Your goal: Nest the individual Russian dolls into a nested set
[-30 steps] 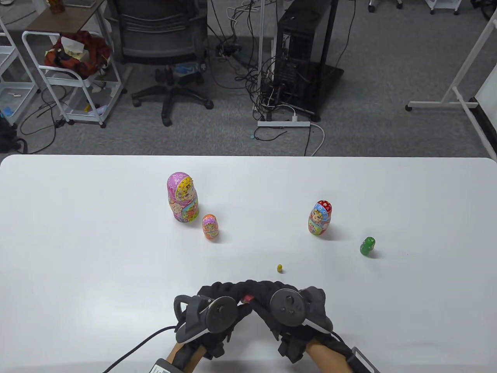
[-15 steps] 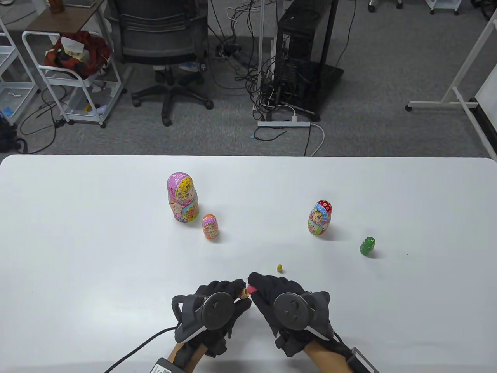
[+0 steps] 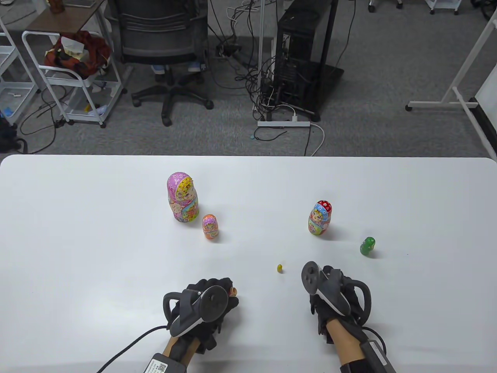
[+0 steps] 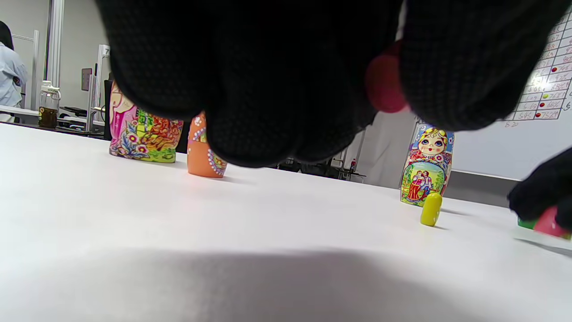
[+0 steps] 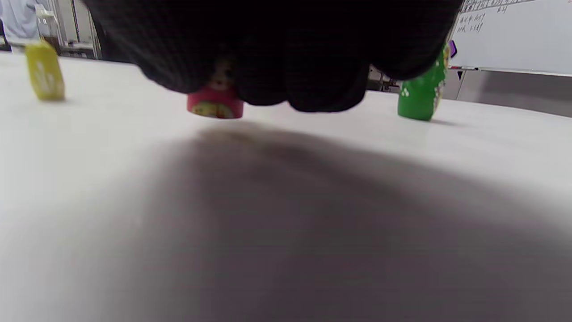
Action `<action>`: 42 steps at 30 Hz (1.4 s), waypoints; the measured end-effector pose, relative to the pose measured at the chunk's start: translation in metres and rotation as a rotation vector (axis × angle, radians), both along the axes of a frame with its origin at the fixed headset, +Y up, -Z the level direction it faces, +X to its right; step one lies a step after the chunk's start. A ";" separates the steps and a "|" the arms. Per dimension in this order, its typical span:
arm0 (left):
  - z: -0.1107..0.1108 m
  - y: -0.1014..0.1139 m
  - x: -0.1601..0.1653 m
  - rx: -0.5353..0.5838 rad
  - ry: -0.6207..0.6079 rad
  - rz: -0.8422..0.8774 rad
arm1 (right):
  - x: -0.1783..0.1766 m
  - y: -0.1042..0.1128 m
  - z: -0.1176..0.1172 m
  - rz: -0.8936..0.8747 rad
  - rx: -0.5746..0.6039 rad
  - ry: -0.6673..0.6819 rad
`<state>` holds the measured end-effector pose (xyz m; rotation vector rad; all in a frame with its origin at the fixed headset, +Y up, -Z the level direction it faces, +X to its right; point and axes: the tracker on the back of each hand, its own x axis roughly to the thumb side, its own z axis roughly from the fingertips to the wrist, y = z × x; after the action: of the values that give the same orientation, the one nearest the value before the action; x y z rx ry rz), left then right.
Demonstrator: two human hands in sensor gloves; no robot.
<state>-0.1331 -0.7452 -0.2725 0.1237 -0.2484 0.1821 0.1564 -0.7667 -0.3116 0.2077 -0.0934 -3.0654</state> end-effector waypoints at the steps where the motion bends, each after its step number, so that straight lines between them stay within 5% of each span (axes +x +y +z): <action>1: 0.000 0.000 0.000 0.000 -0.002 0.001 | 0.001 -0.002 -0.001 -0.001 -0.023 0.002; 7: -0.001 0.000 0.002 0.006 -0.015 -0.001 | -0.002 0.003 0.002 0.015 -0.047 0.018; 12: -0.001 0.001 0.002 0.015 -0.018 -0.010 | -0.030 0.036 0.008 -0.040 0.151 0.115; 24: -0.003 0.002 0.001 0.001 -0.022 -0.003 | -0.088 0.010 -0.059 -0.053 -0.150 -0.046; 28: -0.003 0.003 0.001 -0.002 -0.021 -0.001 | -0.090 0.012 -0.062 -0.029 -0.131 -0.041; 34: -0.002 0.003 0.001 -0.025 -0.022 0.040 | -0.079 0.033 -0.042 -0.188 -0.056 0.071; 42: 0.002 0.005 0.009 -0.100 -0.079 0.173 | -0.062 0.068 0.022 -0.614 0.105 0.443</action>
<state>-0.1238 -0.7400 -0.2709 0.0384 -0.3071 0.3717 0.0945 -0.6986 -0.2894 -0.6095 0.0388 -3.6250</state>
